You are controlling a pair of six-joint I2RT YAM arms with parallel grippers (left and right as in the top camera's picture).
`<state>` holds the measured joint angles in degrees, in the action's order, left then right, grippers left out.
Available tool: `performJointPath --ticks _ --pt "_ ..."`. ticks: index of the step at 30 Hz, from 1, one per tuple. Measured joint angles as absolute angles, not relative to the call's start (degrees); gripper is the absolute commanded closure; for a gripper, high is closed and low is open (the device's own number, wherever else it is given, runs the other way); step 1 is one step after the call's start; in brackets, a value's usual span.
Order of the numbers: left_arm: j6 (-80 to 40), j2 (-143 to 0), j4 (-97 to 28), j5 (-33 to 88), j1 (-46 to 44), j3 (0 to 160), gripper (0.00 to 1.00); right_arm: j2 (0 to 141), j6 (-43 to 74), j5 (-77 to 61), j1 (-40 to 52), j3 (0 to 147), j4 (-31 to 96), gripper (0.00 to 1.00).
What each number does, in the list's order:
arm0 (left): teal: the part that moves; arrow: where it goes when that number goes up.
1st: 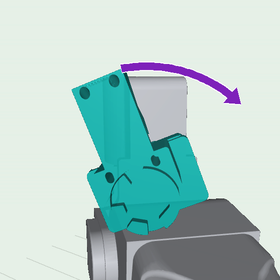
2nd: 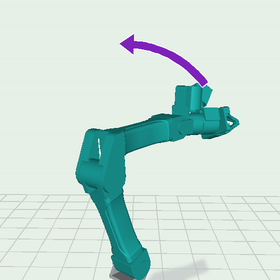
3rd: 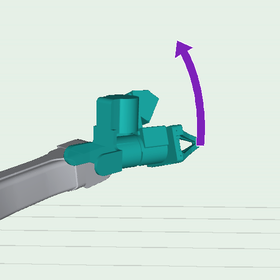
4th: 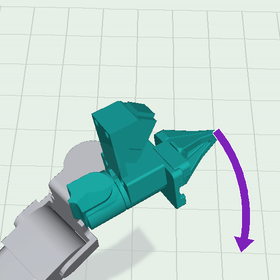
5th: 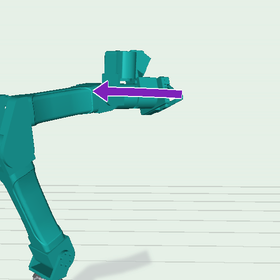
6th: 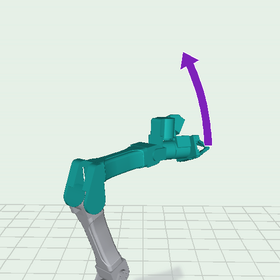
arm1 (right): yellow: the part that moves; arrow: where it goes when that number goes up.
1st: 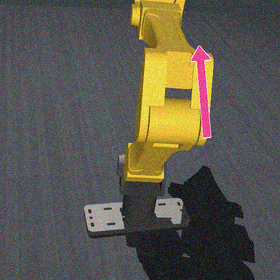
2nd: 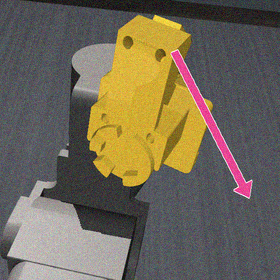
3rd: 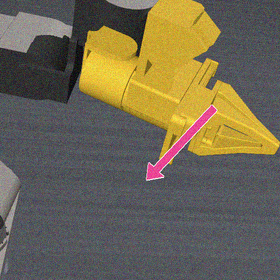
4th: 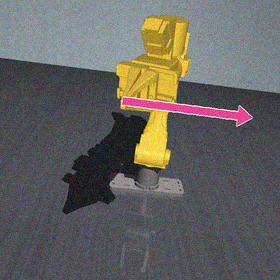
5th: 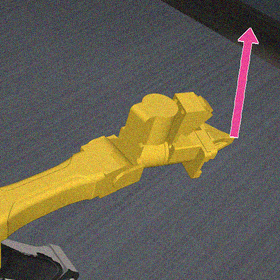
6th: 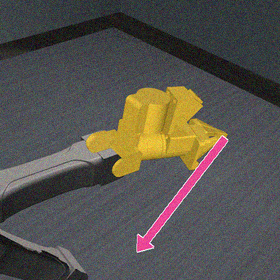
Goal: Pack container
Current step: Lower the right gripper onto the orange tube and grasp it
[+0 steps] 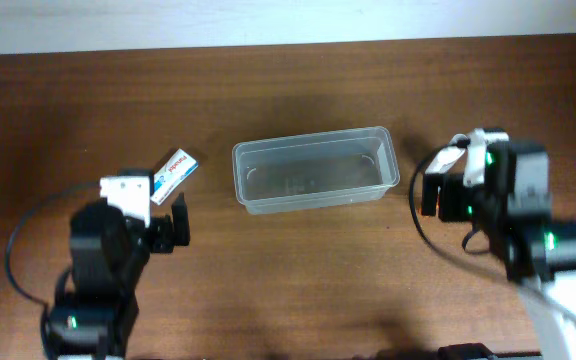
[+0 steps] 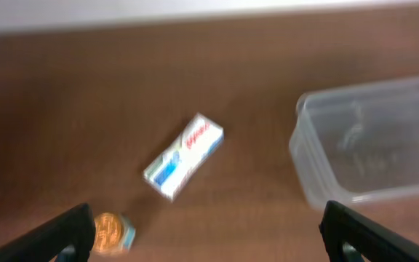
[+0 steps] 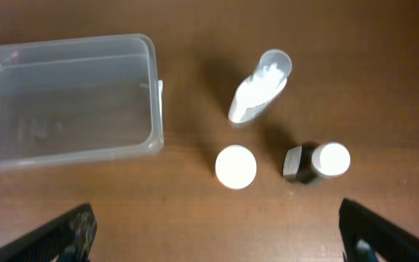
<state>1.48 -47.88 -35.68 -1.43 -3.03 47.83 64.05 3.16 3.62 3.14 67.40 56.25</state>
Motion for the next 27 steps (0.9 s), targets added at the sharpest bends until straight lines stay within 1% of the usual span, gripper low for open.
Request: performJointPath --ticks 6,10,19,27 --pt "1.74 -63.02 -51.11 0.14 -3.03 62.33 0.00 80.03 3.22 3.18 3.14 78.63 66.67 0.02" --pt "1.76 -69.97 -56.62 1.21 -3.03 68.95 0.01 85.91 3.22 2.90 3.09 80.05 68.64 0.02" --pt "1.76 -72.97 -57.74 1.76 -3.03 70.52 0.00 92.16 3.20 2.02 2.61 80.12 68.97 0.02" --pt "1.76 -72.97 -57.76 1.76 -3.03 70.52 0.01 95.94 2.94 -2.39 -2.79 80.27 68.42 0.02"
